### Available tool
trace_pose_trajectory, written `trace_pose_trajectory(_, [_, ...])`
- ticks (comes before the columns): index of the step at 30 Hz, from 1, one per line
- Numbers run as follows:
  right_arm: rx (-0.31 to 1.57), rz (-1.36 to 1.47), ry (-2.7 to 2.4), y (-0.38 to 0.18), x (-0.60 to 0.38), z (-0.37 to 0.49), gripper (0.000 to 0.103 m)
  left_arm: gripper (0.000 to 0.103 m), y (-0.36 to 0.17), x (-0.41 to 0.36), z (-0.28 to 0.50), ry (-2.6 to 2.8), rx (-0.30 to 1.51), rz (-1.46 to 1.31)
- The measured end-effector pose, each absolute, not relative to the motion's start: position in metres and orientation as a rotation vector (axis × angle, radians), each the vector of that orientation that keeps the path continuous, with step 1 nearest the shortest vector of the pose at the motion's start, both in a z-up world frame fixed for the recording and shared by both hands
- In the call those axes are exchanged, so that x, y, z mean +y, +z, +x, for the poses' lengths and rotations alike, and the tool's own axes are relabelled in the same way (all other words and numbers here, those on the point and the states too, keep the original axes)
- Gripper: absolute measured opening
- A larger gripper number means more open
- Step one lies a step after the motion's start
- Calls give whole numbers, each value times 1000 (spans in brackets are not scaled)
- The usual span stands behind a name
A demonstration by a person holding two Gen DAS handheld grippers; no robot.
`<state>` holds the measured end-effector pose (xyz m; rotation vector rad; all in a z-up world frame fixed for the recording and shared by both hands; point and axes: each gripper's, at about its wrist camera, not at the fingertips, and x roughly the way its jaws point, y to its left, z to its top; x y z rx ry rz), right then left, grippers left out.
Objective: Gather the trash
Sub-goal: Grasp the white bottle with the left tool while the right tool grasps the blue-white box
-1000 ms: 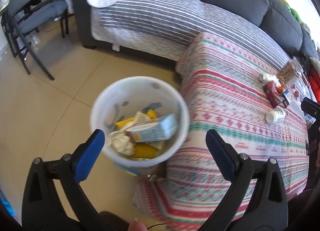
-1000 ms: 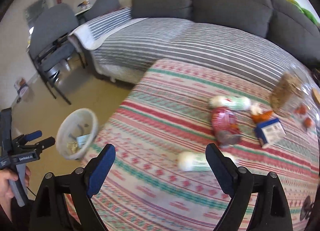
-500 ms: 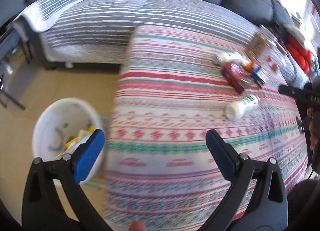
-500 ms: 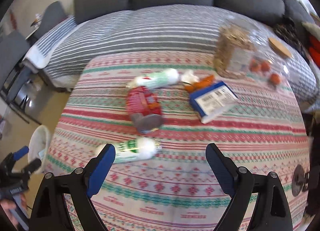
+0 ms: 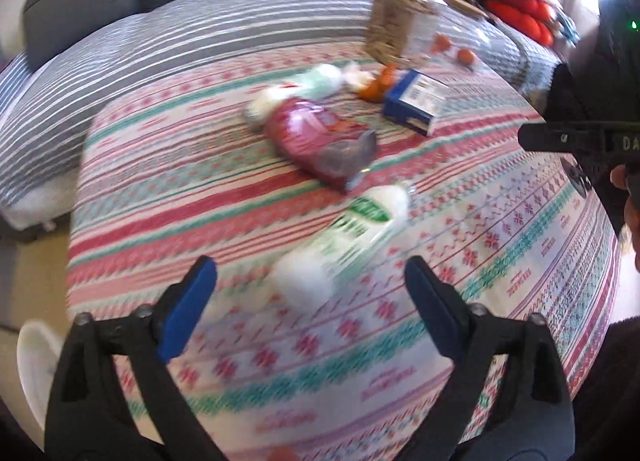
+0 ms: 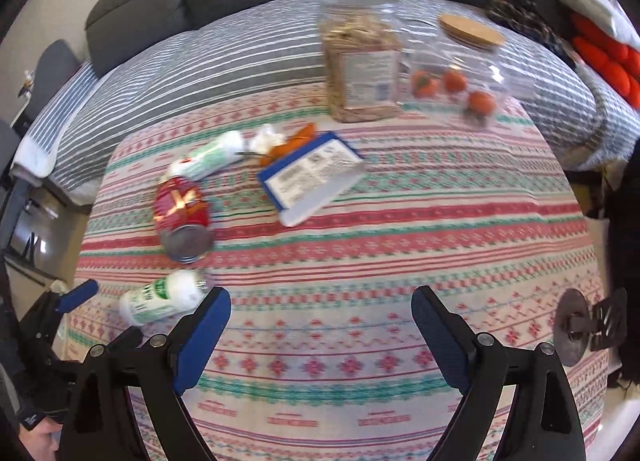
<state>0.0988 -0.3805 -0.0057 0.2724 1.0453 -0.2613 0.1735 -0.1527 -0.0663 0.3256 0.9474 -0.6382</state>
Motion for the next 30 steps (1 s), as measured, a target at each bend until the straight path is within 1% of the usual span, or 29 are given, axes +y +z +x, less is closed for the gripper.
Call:
trace_pose_trajectory(2, [1042,289,-276,-6,-391,97,93,86,-71,-166,176,-660,943,363])
trace_pose_trajectory(6, [1041,324,-299,-11,-407,102,93,71,-86,-183,179,-690,968,429])
trace_pose_trajectory(8, [1038,331,-308,-13,-411,108,93,69,-93,-188,180,-689,979,463])
trace_pose_trajectory(9, [1034,337,-312,-14,-413,112,93,67,-96,-189,180,-695,989,469])
trace_pose_trajectory(10, [1031,344,-315,-15,-414,115,93,55,-99,-190,182,-705,1015,456])
trace_pose_trajectory(11, [1026,354,-318,-16,-415,120,93,48,-101,-188,184,-707,1039,431])
trace_pose_trajectory(14, [1011,393,-321,-21,-415,134,93,39,-96,-182,188,-709,1055,332])
trace_pose_trajectory(19, [1013,449,-322,-29,-407,167,93,39,-83,-162,181,-737,1070,205])
trace_pose_trajectory(25, [999,432,-308,-36,-394,205,93,38,-61,-133,166,-723,1028,183])
trace_pose_trajectory(30, [1042,423,-358,-60,-389,226,93,38,-52,-103,169,-653,1013,165])
